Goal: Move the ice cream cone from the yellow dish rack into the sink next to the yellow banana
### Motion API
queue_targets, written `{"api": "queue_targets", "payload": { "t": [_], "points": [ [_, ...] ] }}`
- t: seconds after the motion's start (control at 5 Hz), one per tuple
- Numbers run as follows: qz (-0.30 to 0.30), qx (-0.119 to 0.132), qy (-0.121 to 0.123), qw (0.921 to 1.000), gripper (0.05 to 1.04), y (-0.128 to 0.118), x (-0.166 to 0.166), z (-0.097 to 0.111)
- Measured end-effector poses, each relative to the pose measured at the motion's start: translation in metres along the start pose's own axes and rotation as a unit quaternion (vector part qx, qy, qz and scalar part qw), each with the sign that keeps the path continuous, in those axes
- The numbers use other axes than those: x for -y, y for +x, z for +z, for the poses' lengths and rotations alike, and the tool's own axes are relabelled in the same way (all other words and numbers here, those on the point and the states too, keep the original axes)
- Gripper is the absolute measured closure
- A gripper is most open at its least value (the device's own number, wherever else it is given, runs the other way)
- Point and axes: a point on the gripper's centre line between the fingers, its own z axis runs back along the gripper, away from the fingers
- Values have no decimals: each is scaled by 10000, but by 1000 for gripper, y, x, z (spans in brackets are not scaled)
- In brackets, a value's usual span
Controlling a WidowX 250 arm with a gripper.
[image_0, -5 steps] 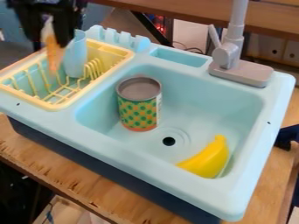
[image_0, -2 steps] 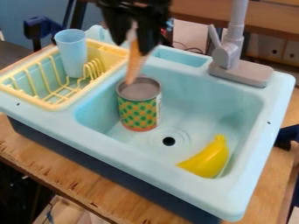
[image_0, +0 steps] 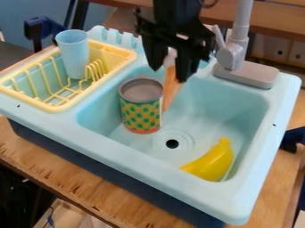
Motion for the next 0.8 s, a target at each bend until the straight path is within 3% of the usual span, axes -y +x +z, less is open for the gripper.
{"api": "queue_targets", "payload": {
  "t": [0.2,0.6,0.8],
  "points": [
    [-35,-210,-19,9998,407,-2,6,-28],
    [-1043,-431,-421,9927,407,-1,31,-66],
    [-1302,-637,-507,9881,407,-5,35,-80]
  ]
}}
